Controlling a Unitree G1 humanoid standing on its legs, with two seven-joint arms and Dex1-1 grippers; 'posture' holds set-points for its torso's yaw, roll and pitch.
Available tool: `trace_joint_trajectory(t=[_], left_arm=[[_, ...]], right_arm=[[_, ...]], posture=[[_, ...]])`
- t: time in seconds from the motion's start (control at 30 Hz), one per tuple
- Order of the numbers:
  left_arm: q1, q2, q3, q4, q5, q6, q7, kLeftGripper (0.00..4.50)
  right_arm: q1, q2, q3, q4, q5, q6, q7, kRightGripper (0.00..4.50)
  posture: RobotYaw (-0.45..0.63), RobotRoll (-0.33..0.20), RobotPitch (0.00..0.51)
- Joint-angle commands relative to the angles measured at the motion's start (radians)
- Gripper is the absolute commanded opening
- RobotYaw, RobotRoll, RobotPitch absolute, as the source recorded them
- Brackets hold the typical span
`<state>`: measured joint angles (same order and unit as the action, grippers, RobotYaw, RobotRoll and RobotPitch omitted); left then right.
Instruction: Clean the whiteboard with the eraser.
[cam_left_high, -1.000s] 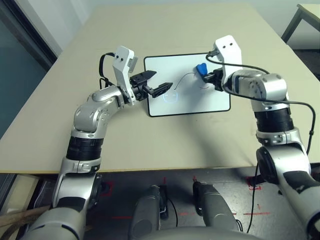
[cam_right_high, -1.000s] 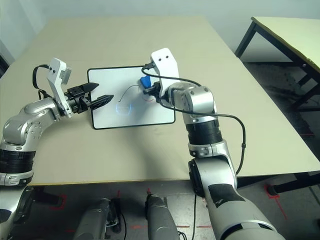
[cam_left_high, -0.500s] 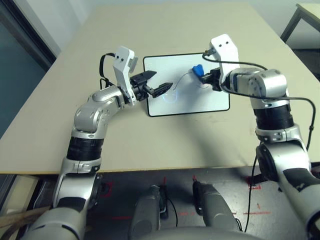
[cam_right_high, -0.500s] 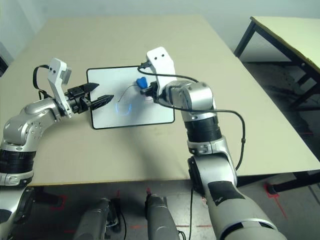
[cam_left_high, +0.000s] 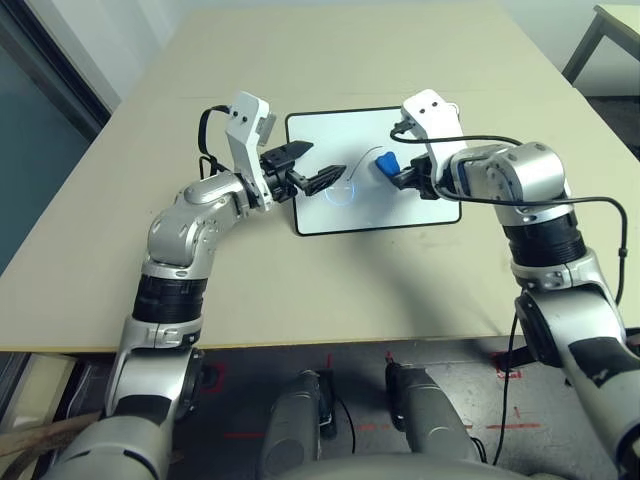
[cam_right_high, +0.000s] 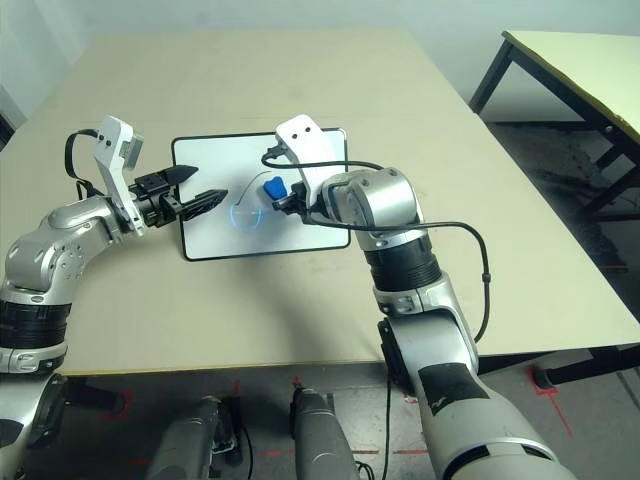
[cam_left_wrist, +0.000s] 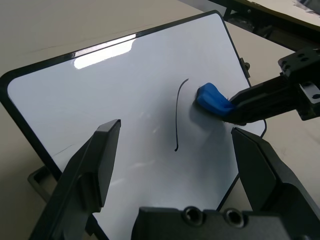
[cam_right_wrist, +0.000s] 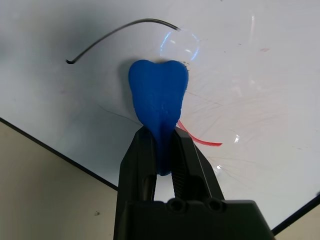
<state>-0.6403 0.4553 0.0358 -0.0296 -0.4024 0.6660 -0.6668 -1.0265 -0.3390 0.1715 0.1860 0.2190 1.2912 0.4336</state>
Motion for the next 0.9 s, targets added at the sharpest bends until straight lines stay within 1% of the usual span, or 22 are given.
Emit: trace_joint_trajectory(t=[0.03, 0.1, 0.17, 0.27, 0.4, 0.5, 0.57, 0.8, 0.9], left_arm=[[0.019, -0.001, 0.001, -0.021, -0.008, 0.01, 0.005, 4.5], [0.021, -0.002, 0.002, -0.024, -0.008, 0.012, 0.007, 4.5], [0.022, -0.002, 0.001, -0.026, -0.009, 0.013, 0.007, 4.5], [0.022, -0.001, 0.002, -0.026, -0.009, 0.013, 0.009, 4.5], [0.018, -0.002, 0.001, -0.024, -0.009, 0.013, 0.007, 4.5], [0.015, -0.002, -0.001, -0.017, -0.008, 0.011, 0.004, 4.5], [0.012, -0.002, -0.002, -0.012, -0.006, 0.008, 0.001, 4.5], [0.001, -0.003, -0.006, 0.002, -0.002, 0.002, -0.01, 4.5], [0.0, -0.003, -0.007, 0.004, -0.001, 0.001, -0.011, 4.5]], right_arm=[[-0.053, -0.019, -0.025, 0.121, -0.044, -0.075, -0.032, 0.39], [-0.062, -0.021, -0.027, 0.154, -0.049, -0.093, -0.032, 0.39], [-0.034, -0.031, -0.01, 0.143, -0.05, -0.078, -0.023, 0.39], [0.03, -0.044, 0.015, 0.071, -0.039, -0.026, -0.01, 0.39], [0.138, -0.054, 0.023, -0.084, -0.015, 0.08, -0.013, 0.39], [0.169, -0.057, 0.019, -0.128, -0.013, 0.109, -0.017, 0.39], [0.165, -0.06, 0.013, -0.121, -0.018, 0.104, -0.018, 0.39], [0.044, -0.077, -0.052, 0.076, -0.065, -0.05, -0.053, 0.39], [0.033, -0.084, -0.054, 0.119, -0.072, -0.079, -0.056, 0.39]], posture=[[-0.11, 0.0, 0.165], [-0.11, 0.0, 0.166], [-0.11, 0.0, 0.166], [-0.1, 0.0, 0.164], [-0.1, 0.0, 0.164], [-0.11, 0.0, 0.161], [-0.12, 0.0, 0.158], [-0.12, 0.0, 0.155], [-0.12, 0.0, 0.153]])
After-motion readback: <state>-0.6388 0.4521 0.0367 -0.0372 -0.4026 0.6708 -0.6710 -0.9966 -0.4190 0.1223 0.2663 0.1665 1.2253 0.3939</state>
